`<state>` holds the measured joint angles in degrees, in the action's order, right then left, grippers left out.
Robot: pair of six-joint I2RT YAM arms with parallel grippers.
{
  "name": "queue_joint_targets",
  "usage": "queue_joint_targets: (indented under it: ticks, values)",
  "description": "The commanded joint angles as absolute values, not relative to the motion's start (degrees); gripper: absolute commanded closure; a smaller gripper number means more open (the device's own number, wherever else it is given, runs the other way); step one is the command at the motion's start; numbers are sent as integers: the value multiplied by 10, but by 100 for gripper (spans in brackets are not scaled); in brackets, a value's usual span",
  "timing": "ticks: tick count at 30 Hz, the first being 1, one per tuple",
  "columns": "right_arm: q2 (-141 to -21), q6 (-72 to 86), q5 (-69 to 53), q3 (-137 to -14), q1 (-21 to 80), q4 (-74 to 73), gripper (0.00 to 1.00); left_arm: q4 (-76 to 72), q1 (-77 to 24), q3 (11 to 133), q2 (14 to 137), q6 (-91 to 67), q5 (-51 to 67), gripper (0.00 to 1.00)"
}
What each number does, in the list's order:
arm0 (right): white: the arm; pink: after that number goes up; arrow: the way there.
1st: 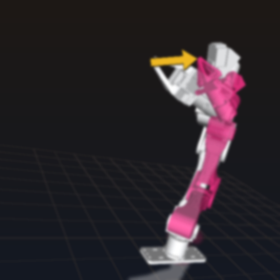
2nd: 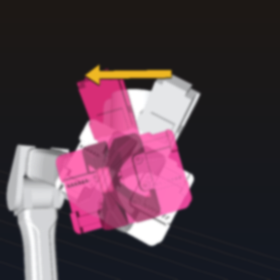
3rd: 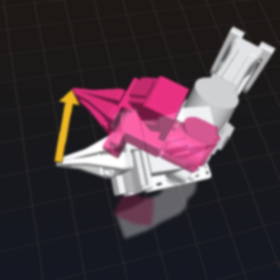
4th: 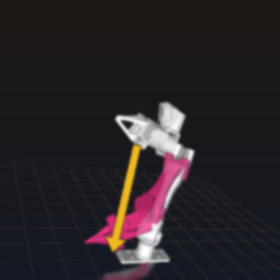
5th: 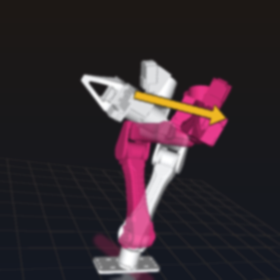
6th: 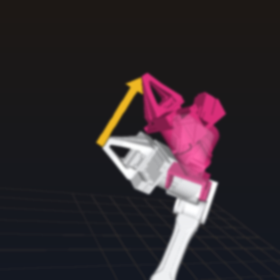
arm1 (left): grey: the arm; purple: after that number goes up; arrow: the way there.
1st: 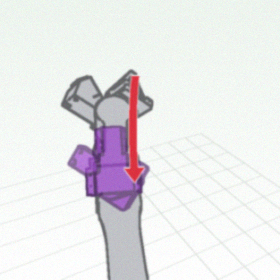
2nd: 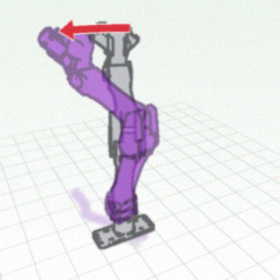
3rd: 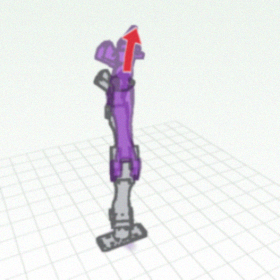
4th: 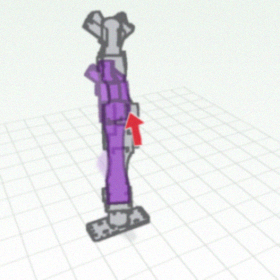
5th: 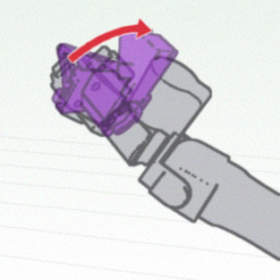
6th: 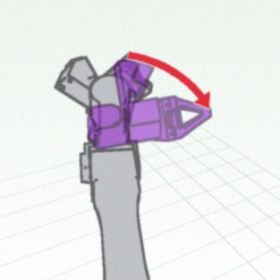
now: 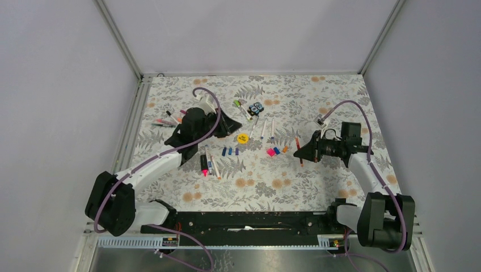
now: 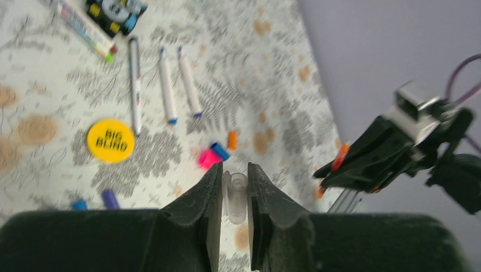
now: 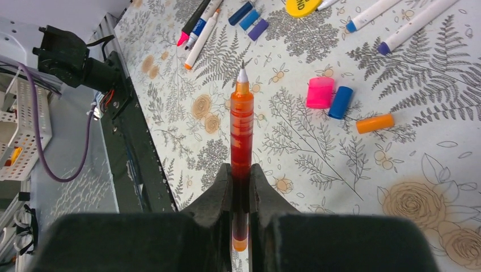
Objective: Open the pen caps
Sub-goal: Place the pen cap at the center of the board.
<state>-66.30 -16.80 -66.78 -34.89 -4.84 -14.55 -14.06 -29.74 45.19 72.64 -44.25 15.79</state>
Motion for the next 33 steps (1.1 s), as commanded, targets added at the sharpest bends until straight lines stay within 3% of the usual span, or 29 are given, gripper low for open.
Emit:
queue_joint_targets:
  ticks: [1,14,23,33]
  values:
    - [-659,-197,-659,-371,-59,-159,100,-81,-321,449,742,-408,133,100]
    - [-668,-200,-656,-370,-64,-159,100,27,-413,540,896,-353,-31,99]
    - [-668,-200,-659,-369,-64,-159,100,59,-423,579,969,-347,-48,94]
    - [-671,-200,-660,-369,-64,-160,100,89,-423,603,1016,-340,-55,83]
